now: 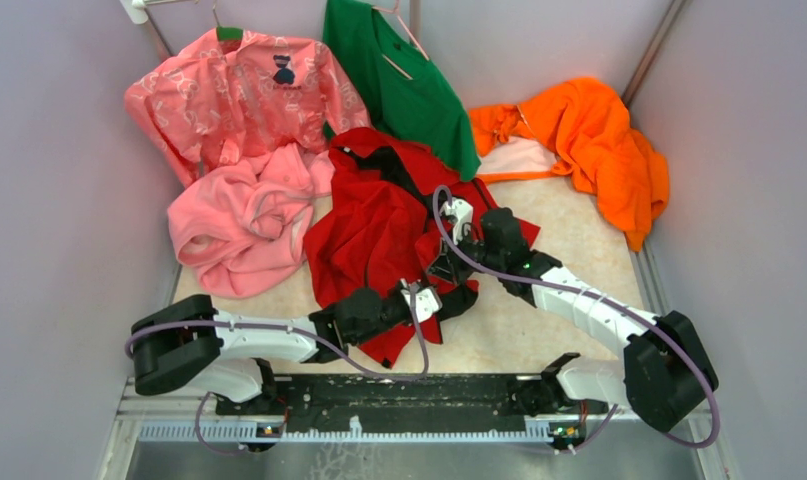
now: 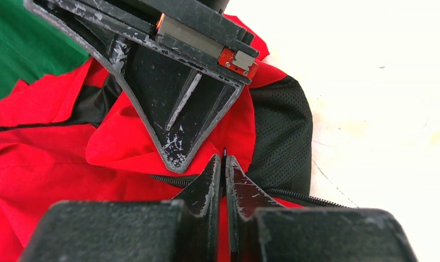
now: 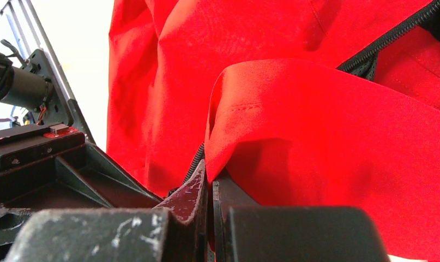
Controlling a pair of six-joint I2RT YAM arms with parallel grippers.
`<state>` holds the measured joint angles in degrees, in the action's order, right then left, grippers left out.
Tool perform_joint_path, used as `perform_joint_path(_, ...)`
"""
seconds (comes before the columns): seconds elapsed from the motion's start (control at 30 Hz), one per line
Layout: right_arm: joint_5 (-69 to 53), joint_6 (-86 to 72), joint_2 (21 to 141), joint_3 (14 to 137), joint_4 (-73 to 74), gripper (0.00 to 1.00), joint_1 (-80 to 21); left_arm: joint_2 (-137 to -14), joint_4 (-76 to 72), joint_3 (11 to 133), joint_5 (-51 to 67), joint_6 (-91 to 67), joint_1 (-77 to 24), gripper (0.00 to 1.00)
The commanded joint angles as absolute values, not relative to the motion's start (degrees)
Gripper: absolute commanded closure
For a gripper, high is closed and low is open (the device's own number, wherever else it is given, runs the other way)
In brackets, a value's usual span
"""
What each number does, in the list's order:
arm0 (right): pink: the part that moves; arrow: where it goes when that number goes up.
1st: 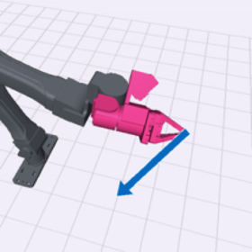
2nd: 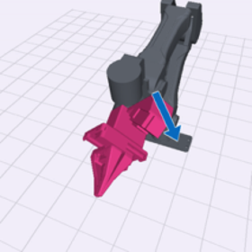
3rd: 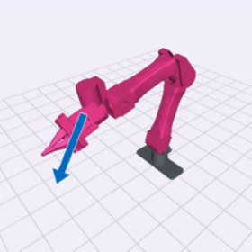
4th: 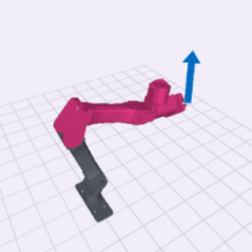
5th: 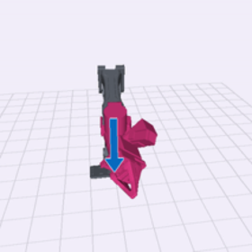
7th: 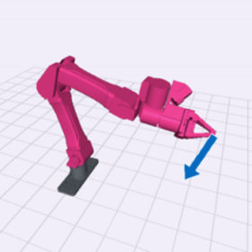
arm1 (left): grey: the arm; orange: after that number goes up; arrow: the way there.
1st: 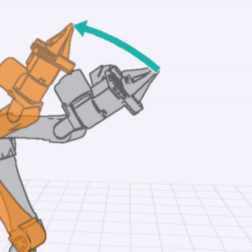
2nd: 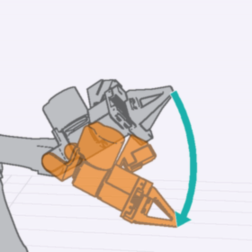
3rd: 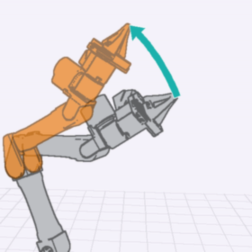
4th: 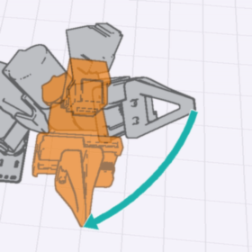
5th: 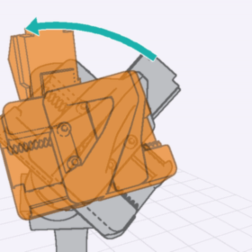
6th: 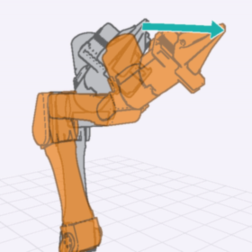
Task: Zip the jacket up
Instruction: Adjust the zipper on the jacket.
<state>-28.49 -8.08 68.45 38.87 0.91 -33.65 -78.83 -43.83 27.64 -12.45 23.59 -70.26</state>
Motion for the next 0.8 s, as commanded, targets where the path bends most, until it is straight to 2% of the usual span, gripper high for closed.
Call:
perform_joint_path(0.0, -28.48, -7.23, 67.92, 39.73, -1.41, 1.00, -34.23, -78.37, -44.20, 26.76, -13.78, 18.16, -69.84, 0.87)
perform_joint_path(0.07, -28.48, -7.20, 67.85, 39.73, -1.42, 1.00, -34.26, -78.22, -44.24, 26.89, -14.68, 17.07, -69.64, 0.83)
perform_joint_path(0.33, -28.52, -7.12, 67.68, 39.73, -1.48, 1.00, -34.27, -77.54, -44.18, 26.39, -14.90, 14.22, -68.86, 0.83)
perform_joint_path(0.53, -28.56, -7.04, 67.66, 39.64, -1.46, 1.00, -34.36, -76.76, -44.43, 26.19, -14.90, 11.45, -68.00, 0.74)
perform_joint_path(0.77, -28.56, -6.95, 67.65, 39.64, -1.42, 1.00, -34.52, -76.34, -44.94, 26.18, -14.67, 8.83, -67.24, 0.71)
